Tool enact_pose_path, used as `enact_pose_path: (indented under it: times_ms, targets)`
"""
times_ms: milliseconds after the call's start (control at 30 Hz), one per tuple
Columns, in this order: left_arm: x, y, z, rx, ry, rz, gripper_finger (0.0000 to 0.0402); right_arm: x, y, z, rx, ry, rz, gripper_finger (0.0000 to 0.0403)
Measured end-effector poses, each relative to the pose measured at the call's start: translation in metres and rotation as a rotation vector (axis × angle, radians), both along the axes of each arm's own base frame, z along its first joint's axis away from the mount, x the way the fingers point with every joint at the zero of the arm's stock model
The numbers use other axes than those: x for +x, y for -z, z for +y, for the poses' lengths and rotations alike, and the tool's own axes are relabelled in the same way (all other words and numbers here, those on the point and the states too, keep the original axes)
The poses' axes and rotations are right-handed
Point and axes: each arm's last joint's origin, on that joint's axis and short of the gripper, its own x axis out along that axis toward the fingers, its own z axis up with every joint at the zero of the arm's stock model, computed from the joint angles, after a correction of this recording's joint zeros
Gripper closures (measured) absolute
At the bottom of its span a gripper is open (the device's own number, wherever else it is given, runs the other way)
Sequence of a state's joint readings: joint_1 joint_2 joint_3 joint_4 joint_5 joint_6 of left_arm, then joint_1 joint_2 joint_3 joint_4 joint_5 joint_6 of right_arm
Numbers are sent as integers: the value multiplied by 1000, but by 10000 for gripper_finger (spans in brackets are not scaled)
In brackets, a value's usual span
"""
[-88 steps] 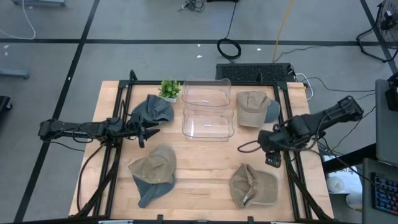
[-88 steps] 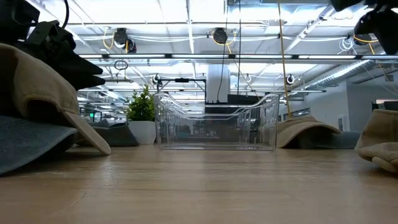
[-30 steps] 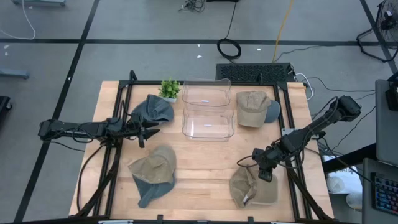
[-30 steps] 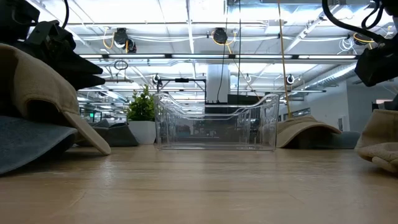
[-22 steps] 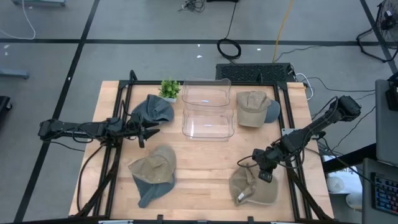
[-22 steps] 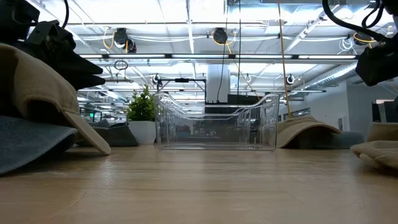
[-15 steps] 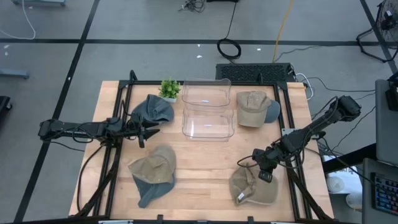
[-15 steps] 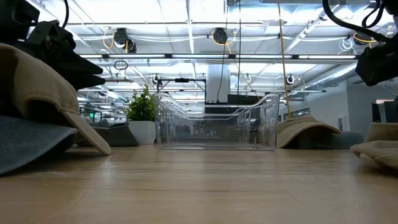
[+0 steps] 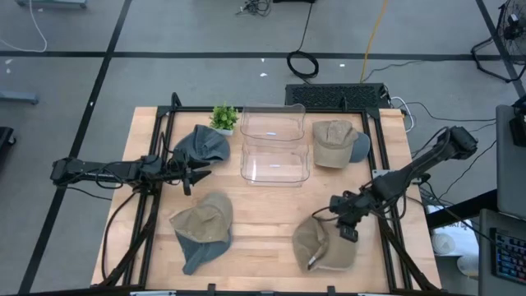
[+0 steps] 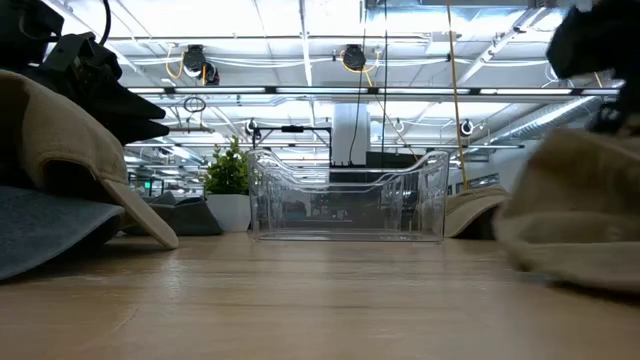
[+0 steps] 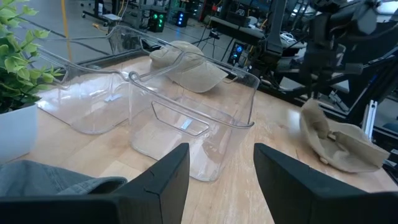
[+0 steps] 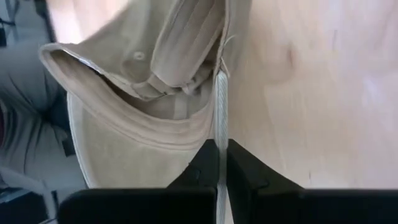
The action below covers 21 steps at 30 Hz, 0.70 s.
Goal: Pick & Place hat
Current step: Put the bottom right brown cap into the bottom transparent bin
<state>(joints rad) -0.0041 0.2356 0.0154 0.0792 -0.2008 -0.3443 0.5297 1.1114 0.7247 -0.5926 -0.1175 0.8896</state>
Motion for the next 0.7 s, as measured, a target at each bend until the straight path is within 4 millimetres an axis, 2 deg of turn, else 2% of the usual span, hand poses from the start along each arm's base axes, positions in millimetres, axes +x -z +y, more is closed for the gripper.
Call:
enact_pose_path:
  times_ms: [400, 700]
  targets:
    - [0, 0, 0, 0, 0, -1, 215, -9, -35, -8, -114, 6, -185, 402]
    - [0, 0, 0, 0, 0, 0, 215, -16, -51, -12, -307, 32, -421, 403]
